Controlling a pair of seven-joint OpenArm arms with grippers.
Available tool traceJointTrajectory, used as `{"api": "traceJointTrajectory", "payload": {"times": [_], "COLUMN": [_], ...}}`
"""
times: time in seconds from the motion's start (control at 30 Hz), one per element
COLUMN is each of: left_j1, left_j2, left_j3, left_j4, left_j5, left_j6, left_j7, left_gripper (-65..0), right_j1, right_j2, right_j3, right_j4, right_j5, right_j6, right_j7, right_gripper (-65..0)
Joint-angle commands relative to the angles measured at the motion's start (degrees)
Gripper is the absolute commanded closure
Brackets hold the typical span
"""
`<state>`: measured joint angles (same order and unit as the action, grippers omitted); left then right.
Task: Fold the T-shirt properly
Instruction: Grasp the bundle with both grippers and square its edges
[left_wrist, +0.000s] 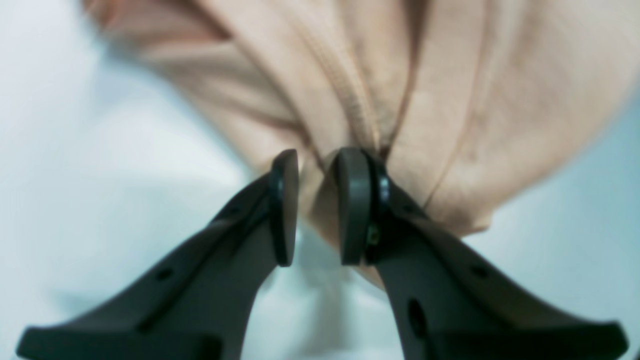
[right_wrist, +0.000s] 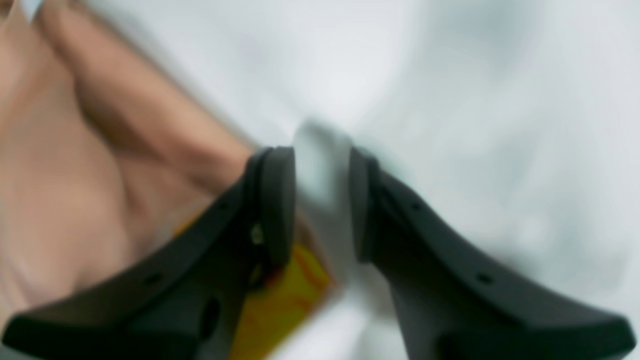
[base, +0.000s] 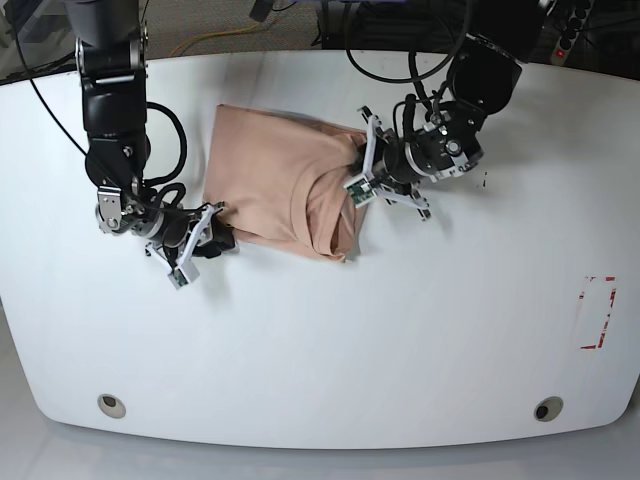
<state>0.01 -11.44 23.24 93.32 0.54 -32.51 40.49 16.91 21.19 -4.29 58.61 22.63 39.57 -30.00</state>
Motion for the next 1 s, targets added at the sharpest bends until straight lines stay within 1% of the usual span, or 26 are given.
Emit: {"api": "traceJointTrajectory", "payload": {"times": [0.0, 0.07, 0.17, 0.3, 0.43, 0.47, 0.57, 0.6, 0.7, 0.83, 0.97], "left_j1": [-2.0, -2.7, -4.5, -6.2, -6.3, -6.1, -6.1, -6.0, -4.3, -1.3, 3.5], "left_j2": [-1.3, -2.1, -2.3, -2.4, -2.2, -2.1, -2.1, -2.1, -2.2, -2.1, -2.1], "left_j3": [-0.3, -0.3, -0.3, -0.5, -4.5, -6.1, -8.8, -9.5, -12.5, -15.3, -16.3], "left_j4": [0.6, 0.6, 1.0, 3.9, 8.2, 9.7, 12.2, 12.7, 14.2, 15.2, 15.3], "left_j5": [0.2, 0.2, 0.2, 0.2, 0.3, 0.4, 0.4, 0.4, 0.3, 0.2, 0.1], "left_j6": [0.3, 0.3, 0.3, -0.2, -3.2, -4.6, -7.2, -7.5, -7.5, -7.5, -7.5], "left_j7": [-0.4, -0.4, -0.4, -0.2, 0.1, 0.1, 0.1, 0.2, 1.6, 4.4, 4.6], "left_gripper": [-12.5, -12.5, -12.5, -12.4, -12.2, -12.4, -12.5, -12.5, -12.5, -12.5, -12.2], "right_j1": [-5.1, -8.8, -13.3, -18.3, -21.2, -22.0, -23.1, -23.3, -23.2, -22.5, -21.6], "right_j2": [1.4, 1.4, 1.1, -1.5, -4.8, -6.1, -8.8, -9.4, -11.6, -13.4, -16.8], "right_j3": [3.5, 5.6, 7.1, 7.4, 7.2, 7.2, 7.2, 7.1, 7.4, 7.7, 8.7], "right_j4": [7.6, 12.7, 18.8, 25.8, 30.3, 31.9, 34.8, 35.6, 39.5, 45.6, 51.1], "right_j5": [0.5, 0.4, 0.4, -0.1, -0.1, -0.1, -0.1, -0.1, 0.4, 0.5, 0.5], "right_j6": [0.4, 0.4, 0.4, 0.4, 0.4, 0.4, 0.4, 0.4, 0.4, 0.4, 0.4], "right_j7": [-2.5, -5.4, -7.5, -9.2, -11.8, -12.6, -14.4, -15.1, -19.4, -24.3, -30.4], "right_gripper": [-17.9, -17.9, -17.9, -17.9, -17.9, -17.9, -17.9, -17.9, -17.9, -17.9, -17.9]}}
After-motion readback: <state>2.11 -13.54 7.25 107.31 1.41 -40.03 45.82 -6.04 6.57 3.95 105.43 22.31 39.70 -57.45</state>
